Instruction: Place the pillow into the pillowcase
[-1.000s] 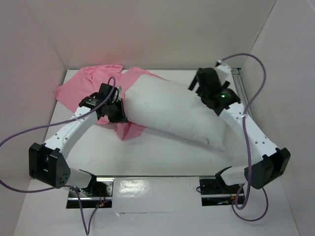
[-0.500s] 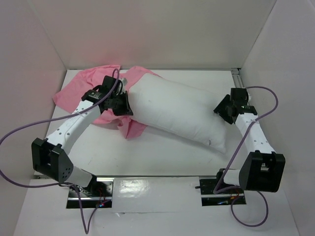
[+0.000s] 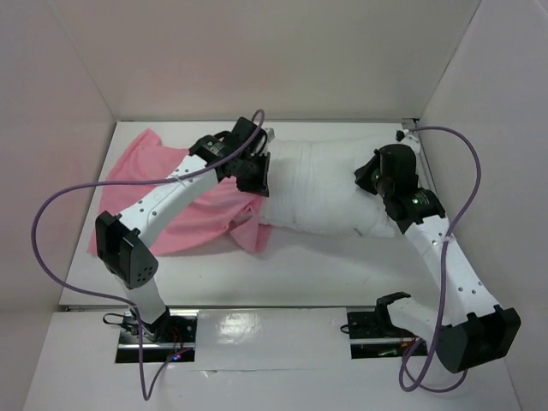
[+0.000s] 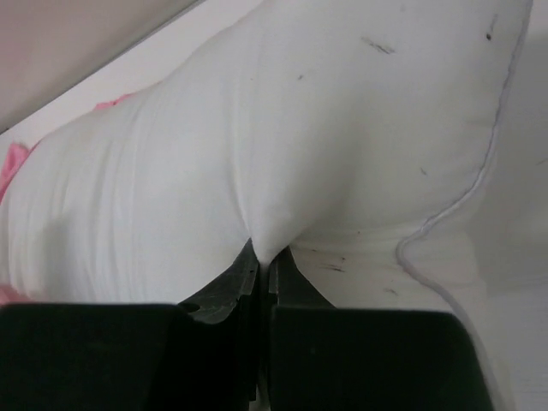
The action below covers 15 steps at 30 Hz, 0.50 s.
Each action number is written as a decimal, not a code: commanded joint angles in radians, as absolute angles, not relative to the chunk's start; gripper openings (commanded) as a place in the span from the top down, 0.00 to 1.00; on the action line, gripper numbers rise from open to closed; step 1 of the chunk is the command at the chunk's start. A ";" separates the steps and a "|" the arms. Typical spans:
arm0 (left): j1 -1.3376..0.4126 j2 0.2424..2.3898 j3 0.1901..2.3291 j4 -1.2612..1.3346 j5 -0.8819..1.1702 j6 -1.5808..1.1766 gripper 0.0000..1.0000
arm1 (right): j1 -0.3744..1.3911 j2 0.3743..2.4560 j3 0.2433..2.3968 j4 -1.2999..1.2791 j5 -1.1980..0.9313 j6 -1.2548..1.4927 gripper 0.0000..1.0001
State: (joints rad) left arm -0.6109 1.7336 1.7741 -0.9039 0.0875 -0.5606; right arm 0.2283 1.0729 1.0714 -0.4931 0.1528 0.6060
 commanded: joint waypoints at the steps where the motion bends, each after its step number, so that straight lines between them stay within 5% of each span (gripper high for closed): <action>1: -0.703 1.736 1.783 -0.873 0.175 -0.575 1.00 | 0.308 1.037 1.069 -0.468 0.121 0.660 1.00; 3: -0.687 1.727 1.721 -0.888 0.138 -0.575 1.00 | 0.321 1.014 0.999 -0.468 0.121 0.660 1.00; 5: -0.667 1.718 1.712 -0.936 0.127 -0.566 0.85 | 0.321 0.985 0.957 -0.468 0.121 0.669 1.00; 6: -0.667 1.718 1.724 -0.949 0.117 -0.545 0.74 | 0.331 0.985 0.925 -0.477 0.112 0.669 1.00; 7: -0.657 1.707 1.738 -0.974 0.117 -0.534 0.43 | 0.331 0.973 0.913 -0.477 0.112 0.658 1.00; 10: -0.647 1.707 1.831 -1.006 0.081 -0.511 0.19 | 0.340 0.963 0.879 -0.500 0.123 0.634 1.00; 14: -0.594 1.720 1.985 -1.049 0.052 -0.479 0.33 | 0.341 0.963 0.879 -0.518 0.141 0.598 1.00; 15: -0.577 1.730 2.020 -1.049 0.025 -0.479 0.50 | 0.341 0.972 0.879 -0.518 0.152 0.598 1.00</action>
